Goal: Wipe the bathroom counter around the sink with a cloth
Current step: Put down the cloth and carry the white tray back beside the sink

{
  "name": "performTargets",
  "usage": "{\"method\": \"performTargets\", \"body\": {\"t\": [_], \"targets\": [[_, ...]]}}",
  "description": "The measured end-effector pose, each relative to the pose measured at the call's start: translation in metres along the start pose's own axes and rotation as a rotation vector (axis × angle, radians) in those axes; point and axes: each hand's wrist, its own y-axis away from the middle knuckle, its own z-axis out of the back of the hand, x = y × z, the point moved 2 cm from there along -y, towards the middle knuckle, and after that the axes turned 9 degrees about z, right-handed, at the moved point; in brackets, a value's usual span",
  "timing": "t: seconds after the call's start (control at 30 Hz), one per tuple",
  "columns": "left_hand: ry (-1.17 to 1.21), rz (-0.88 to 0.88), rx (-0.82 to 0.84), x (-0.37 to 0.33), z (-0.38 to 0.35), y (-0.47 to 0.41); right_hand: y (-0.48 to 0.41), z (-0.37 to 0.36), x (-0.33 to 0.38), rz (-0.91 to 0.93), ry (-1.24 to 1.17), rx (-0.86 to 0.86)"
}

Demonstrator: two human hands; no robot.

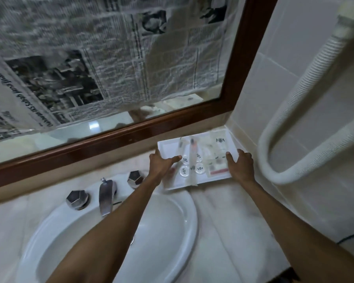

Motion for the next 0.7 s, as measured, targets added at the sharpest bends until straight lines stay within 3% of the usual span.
{"method": "performTargets", "body": {"t": [0.3, 0.53, 0.7], "targets": [[-0.048, 0.1, -0.033, -0.01, -0.054, -0.025, -0.069, -0.019, -0.04, -0.109, 0.03, 0.12], [-0.06, 0.102, -0.026, -0.018, -0.068, -0.033, -0.096, -0.03, -0.054, -0.089, -0.088, 0.124], [-0.248, 0.069, -0.024, -0.016, -0.064, -0.023, -0.085, -0.028, -0.062, -0.004, -0.066, 0.108]]}}
